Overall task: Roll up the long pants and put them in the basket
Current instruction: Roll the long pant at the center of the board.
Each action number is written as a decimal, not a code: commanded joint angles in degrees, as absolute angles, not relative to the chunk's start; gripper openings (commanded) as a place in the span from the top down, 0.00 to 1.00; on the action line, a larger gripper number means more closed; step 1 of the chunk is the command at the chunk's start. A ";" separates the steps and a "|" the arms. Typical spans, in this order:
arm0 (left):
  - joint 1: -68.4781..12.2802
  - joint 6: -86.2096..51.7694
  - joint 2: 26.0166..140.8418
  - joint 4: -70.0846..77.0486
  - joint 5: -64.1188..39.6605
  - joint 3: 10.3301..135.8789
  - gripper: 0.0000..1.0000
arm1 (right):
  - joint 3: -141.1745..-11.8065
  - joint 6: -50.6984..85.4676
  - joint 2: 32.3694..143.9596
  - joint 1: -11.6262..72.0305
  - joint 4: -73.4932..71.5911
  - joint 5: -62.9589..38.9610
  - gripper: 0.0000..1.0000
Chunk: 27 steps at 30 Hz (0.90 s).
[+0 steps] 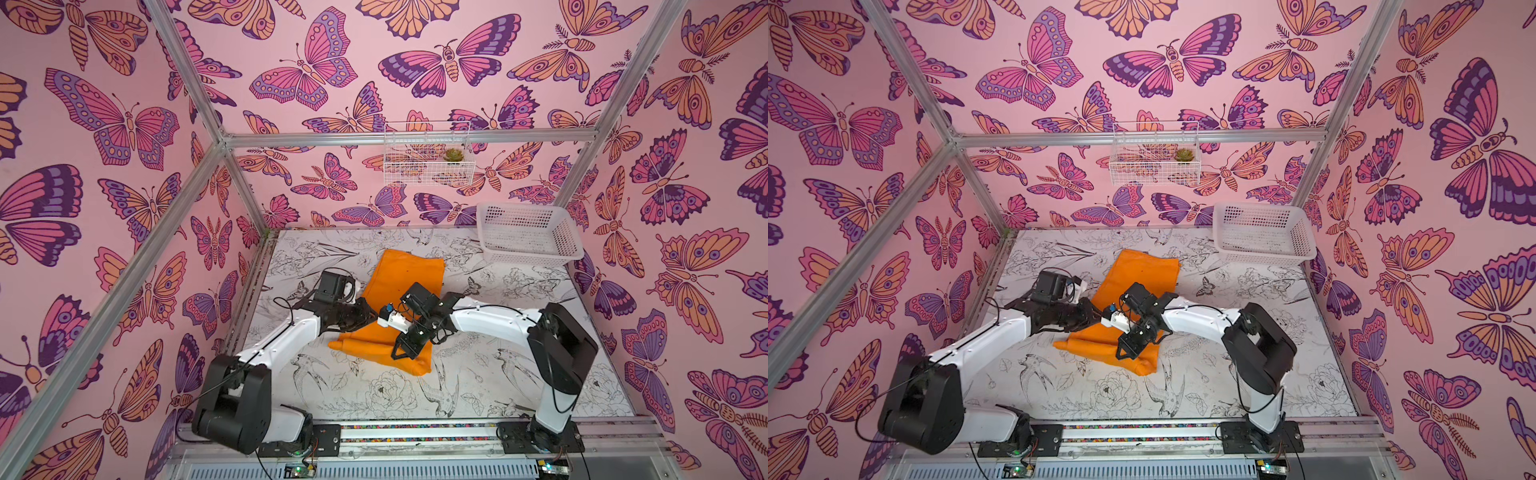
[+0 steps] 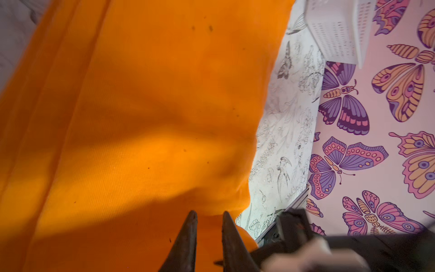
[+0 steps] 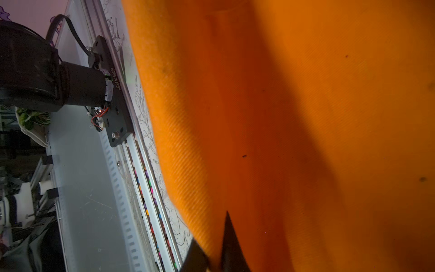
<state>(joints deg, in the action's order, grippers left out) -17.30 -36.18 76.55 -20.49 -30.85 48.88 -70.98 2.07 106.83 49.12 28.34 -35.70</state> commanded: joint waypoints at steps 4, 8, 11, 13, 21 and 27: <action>-17.12 -34.58 68.04 -28.12 -26.46 50.00 0.76 | -73.99 2.96 111.05 46.82 30.69 -37.27 1.00; -17.57 -34.87 66.88 -28.09 -26.87 47.71 0.75 | -74.43 3.34 112.75 45.80 31.69 -34.33 1.00; -18.43 -34.85 67.73 -27.82 -25.87 45.73 0.76 | -74.73 3.87 113.22 45.65 32.15 -32.52 1.00; -19.38 -34.98 68.20 -27.13 -25.15 44.68 0.76 | -75.20 4.22 113.76 45.16 32.77 -31.82 1.00; -22.19 -34.90 71.44 -22.89 -23.19 41.54 0.76 | -76.26 5.33 115.14 44.16 33.22 -31.49 0.99; -22.68 -35.60 77.67 -18.50 -22.87 39.28 0.79 | -76.45 6.09 114.60 43.45 33.12 -30.94 0.99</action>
<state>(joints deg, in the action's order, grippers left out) -22.33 -36.05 76.36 -20.95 -23.90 40.86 -75.22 5.32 114.34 44.60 31.42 -34.09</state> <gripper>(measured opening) 0.216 0.091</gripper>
